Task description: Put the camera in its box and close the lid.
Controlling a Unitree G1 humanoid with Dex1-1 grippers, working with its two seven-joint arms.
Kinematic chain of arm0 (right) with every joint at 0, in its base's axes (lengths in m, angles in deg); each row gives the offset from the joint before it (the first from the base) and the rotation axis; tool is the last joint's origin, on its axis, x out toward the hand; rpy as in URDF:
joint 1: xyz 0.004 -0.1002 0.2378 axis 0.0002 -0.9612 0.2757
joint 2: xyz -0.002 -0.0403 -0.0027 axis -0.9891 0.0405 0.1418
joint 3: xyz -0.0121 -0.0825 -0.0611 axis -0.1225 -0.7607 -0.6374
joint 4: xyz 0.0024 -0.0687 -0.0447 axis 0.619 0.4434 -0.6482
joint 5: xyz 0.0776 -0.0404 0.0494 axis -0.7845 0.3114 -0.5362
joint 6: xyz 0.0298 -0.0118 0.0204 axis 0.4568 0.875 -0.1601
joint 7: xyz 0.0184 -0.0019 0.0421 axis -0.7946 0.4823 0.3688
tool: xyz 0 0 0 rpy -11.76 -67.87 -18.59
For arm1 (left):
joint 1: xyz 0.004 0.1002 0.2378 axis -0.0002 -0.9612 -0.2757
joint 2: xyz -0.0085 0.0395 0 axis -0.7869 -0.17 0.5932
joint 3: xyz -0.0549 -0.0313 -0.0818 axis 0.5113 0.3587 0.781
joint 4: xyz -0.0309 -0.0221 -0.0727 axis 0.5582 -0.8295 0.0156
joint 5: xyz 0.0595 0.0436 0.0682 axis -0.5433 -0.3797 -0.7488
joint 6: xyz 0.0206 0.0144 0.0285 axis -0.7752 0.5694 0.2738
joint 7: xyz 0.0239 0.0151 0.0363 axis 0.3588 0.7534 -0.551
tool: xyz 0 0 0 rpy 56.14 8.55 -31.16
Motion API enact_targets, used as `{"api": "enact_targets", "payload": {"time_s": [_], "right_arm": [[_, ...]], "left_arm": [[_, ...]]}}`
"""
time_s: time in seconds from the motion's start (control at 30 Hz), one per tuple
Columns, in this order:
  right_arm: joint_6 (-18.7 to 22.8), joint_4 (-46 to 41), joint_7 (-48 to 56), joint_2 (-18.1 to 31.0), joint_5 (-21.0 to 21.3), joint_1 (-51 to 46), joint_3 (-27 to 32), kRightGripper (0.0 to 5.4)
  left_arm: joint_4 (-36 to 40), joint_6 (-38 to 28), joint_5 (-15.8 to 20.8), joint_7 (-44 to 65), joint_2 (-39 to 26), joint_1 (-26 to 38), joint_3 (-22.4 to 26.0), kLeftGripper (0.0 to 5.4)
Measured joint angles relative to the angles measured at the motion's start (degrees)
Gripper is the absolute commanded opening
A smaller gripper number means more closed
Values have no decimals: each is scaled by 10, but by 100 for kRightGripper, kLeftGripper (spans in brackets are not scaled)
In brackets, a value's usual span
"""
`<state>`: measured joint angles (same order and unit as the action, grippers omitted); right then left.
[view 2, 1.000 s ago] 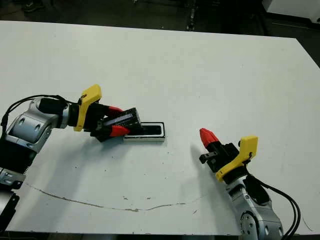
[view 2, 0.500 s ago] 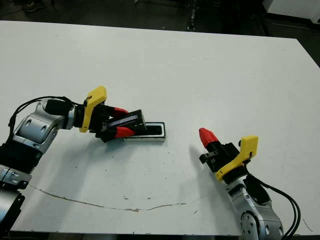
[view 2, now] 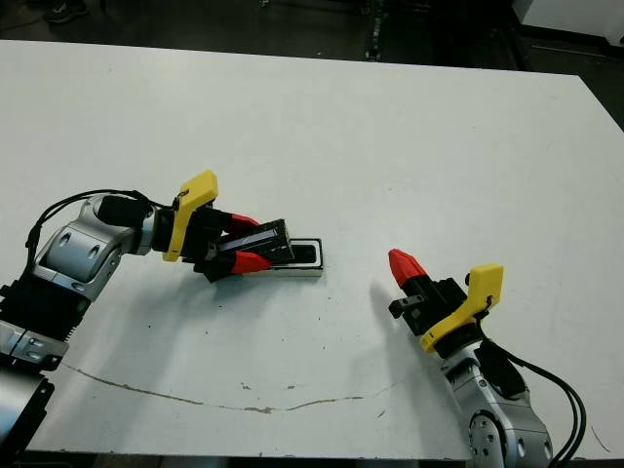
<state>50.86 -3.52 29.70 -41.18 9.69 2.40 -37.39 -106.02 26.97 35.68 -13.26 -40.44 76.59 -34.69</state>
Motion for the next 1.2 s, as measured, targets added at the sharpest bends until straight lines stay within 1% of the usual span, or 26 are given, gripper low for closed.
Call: {"api": "enact_targets", "payload": {"time_s": [0.13,0.23,0.43,0.6,0.73,1.2], "right_arm": [[0,0,0,0,0,0,0,0],[0,0,0,0,0,0,1,0],[0,0,0,0,-4,0,5,0],[2,0,-1,0,-9,0,9,0],[2,0,-2,2,-11,0,13,0],[2,0,-1,2,-17,0,18,0]], "left_arm": [[-4,-3,-3,-6,6,1,-3,315],[-8,-11,-12,-11,15,3,-9,315],[-38,-74,-39,-15,31,13,-30,315],[-67,-102,-68,-15,51,33,-54,315],[-80,-112,-81,-15,63,42,-61,315],[-151,-155,-92,-9,93,73,-70,315]]}}
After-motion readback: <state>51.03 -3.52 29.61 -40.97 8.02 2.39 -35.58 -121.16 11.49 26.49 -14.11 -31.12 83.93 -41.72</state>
